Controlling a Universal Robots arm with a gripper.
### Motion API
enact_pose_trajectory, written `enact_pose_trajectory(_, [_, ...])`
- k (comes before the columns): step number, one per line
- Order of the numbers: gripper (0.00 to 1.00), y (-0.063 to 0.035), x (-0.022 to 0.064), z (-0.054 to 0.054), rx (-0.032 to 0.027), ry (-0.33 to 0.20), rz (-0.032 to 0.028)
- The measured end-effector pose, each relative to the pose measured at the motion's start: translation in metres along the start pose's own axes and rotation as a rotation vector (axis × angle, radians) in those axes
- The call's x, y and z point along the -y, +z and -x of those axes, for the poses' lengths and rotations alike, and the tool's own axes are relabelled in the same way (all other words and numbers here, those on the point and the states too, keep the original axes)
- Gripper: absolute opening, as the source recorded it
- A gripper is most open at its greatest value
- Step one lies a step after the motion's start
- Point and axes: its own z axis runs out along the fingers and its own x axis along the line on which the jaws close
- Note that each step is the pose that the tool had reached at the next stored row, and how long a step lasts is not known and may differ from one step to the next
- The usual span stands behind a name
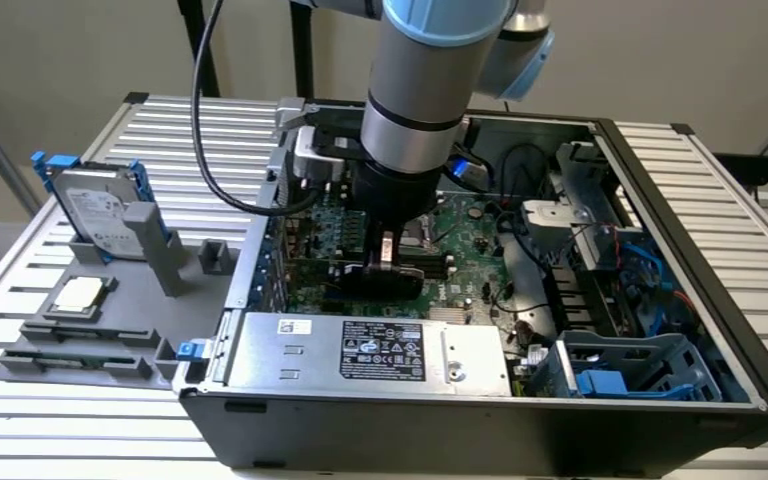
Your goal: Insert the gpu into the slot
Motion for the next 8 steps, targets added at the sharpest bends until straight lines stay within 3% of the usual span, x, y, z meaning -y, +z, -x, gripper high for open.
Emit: enact_pose_trajectory(8, [0.33,-0.0278,-0.0030,0.001,-0.0004,-0.001,0.0002])
